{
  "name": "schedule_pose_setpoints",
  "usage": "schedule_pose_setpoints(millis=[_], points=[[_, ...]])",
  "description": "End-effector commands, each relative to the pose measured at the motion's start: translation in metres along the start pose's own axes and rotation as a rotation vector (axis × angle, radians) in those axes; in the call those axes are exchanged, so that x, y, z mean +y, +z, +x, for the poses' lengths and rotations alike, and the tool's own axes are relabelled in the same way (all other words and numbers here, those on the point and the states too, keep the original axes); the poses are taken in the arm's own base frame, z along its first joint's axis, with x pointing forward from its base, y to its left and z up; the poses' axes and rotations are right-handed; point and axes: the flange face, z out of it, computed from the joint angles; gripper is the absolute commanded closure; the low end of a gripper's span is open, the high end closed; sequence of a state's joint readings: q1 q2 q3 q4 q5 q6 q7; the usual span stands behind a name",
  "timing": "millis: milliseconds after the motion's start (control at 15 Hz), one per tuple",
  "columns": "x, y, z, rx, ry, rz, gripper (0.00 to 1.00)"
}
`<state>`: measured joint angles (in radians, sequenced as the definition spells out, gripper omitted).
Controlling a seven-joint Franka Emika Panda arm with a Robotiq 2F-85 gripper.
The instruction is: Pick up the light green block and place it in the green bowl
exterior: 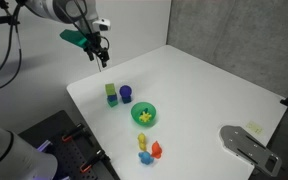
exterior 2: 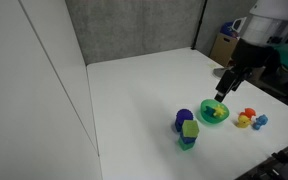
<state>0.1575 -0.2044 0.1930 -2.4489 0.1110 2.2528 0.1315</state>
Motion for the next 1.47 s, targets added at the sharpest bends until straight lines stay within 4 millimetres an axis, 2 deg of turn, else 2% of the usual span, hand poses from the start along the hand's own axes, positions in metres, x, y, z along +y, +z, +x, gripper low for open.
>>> schedule_pose_setpoints(millis=[0, 200, 400, 867, 1400], points=[[0.000, 0.046, -0.004, 0.026, 0.056, -0.016, 0.00], [-0.002, 0.082, -0.003, 0.034, 0.107, -0.032, 0.00], [-0.006, 0.109, 0.003, 0.032, 0.167, -0.065, 0.00], [-0.022, 0.152, 0.022, 0.017, 0.246, -0.125, 0.00], [-0.035, 0.193, 0.058, -0.015, 0.264, -0.127, 0.00]])
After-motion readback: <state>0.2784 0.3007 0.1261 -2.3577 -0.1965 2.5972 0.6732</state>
